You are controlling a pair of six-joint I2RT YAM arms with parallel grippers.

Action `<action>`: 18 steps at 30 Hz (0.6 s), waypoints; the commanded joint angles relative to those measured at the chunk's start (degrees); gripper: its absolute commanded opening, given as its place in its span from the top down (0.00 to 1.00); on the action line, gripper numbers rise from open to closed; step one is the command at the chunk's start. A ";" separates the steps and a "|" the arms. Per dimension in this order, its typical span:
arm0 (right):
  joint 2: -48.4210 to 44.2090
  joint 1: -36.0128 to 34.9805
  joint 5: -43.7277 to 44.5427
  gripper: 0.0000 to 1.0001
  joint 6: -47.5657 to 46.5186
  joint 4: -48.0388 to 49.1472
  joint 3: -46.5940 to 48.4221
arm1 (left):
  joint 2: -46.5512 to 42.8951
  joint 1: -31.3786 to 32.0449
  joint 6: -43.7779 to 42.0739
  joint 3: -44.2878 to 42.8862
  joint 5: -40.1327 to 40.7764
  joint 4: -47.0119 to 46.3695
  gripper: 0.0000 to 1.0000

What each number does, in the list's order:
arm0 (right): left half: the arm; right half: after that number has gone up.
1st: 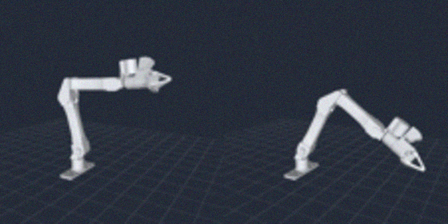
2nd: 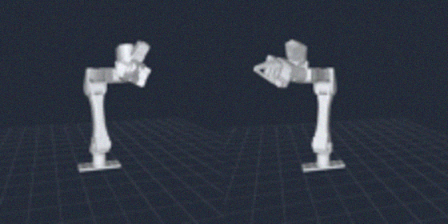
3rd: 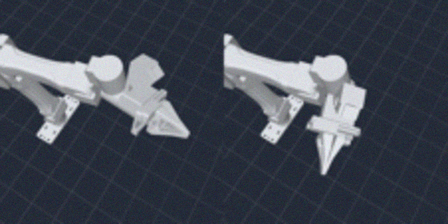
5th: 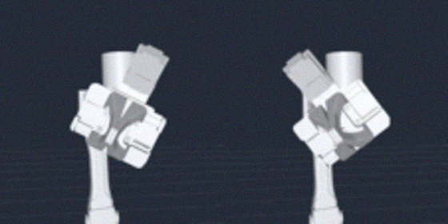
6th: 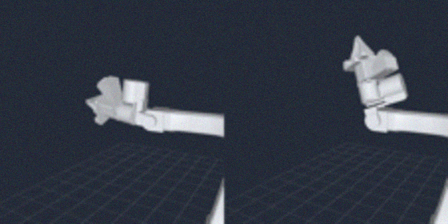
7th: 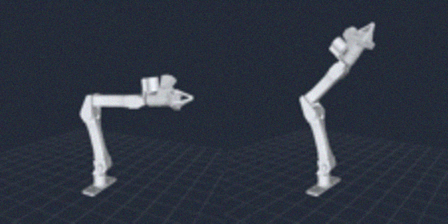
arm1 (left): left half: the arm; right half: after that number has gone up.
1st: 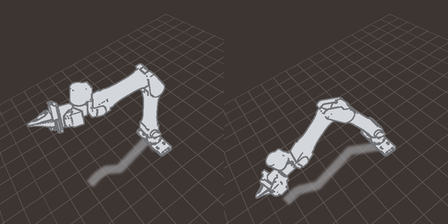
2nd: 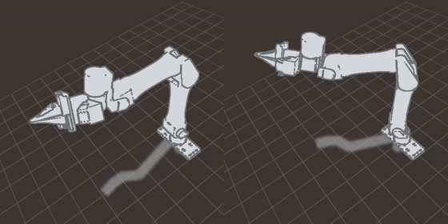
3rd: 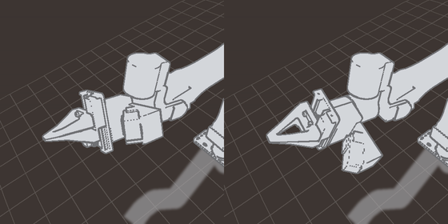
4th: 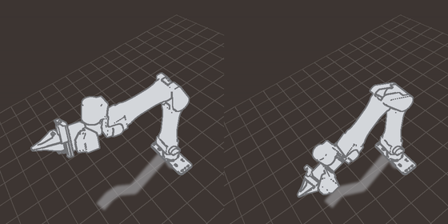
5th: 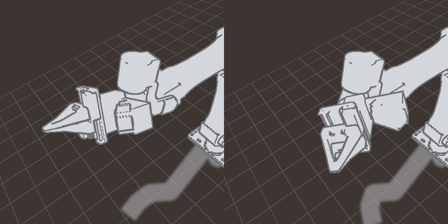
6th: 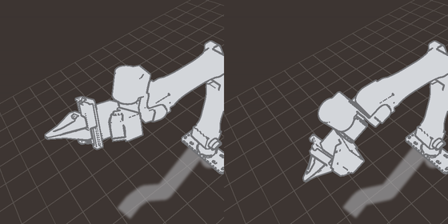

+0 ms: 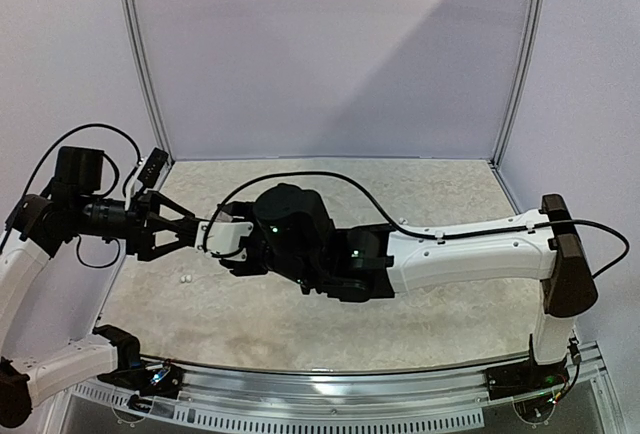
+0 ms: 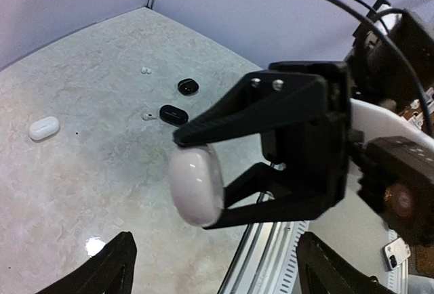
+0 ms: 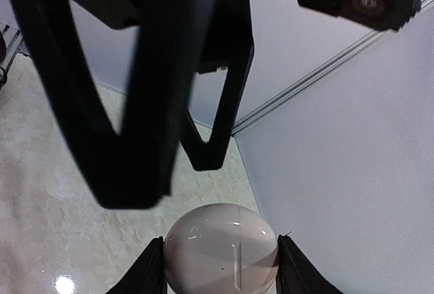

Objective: Insert the wireless bluetooth earbuds into the charging case

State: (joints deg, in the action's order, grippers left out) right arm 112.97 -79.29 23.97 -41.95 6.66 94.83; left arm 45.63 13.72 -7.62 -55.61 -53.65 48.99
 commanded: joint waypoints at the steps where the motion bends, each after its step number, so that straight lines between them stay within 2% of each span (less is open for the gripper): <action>1: -2.24 -1.30 -0.28 0.69 -0.27 2.30 1.15 | 1.48 1.02 6.72 1.82 2.22 -9.05 0.22; 7: -2.33 -1.88 -0.70 0.69 -0.54 3.08 1.84 | 1.59 3.41 8.73 3.86 4.06 -11.43 0.48; 16: -1.52 -1.99 -0.06 0.70 -0.89 3.36 3.01 | 3.82 7.17 10.10 4.17 0.70 -11.66 0.57; 18: -1.51 -1.95 0.10 0.70 -1.08 3.36 3.08 | 4.04 7.96 10.46 4.33 -0.05 -11.75 0.70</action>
State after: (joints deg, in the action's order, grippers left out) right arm 112.71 -80.73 23.73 -42.78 7.86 95.64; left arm 48.88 19.70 2.07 -52.42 -52.49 37.65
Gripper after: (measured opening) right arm 0.495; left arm 0.400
